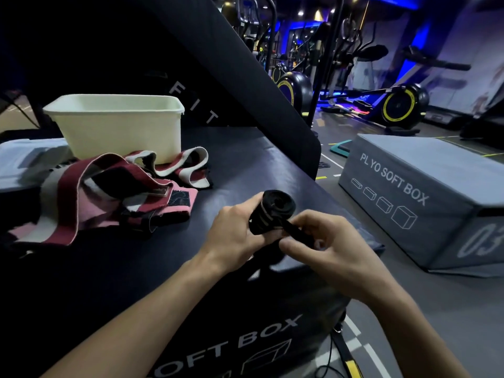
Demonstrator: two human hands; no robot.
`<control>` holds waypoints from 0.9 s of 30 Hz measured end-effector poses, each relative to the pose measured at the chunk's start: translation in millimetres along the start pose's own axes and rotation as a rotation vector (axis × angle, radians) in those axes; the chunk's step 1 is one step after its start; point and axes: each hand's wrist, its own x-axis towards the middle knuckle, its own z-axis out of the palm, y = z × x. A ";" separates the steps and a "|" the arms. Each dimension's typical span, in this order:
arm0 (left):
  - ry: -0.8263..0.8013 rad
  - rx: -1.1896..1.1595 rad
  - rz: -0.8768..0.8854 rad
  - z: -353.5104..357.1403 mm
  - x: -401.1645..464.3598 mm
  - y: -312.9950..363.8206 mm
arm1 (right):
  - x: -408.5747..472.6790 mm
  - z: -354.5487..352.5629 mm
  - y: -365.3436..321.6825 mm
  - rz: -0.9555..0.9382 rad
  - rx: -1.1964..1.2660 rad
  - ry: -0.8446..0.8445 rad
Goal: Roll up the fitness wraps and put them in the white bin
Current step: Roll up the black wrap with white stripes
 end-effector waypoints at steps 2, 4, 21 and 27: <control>0.008 0.017 0.007 0.8 0.2 0.4 | -3.7 -4.1 4.2 0.043 0.074 -0.004; 0.017 0.011 0.005 0.7 0.2 1.1 | -6.5 -7.5 4.0 0.018 0.180 0.004; 0.014 0.012 -0.009 0.7 -0.5 1.6 | 4.5 6.3 11.0 -0.132 -0.380 0.458; 0.018 -0.002 0.007 0.5 -0.7 3.0 | 15.8 14.9 5.2 0.023 -0.036 0.581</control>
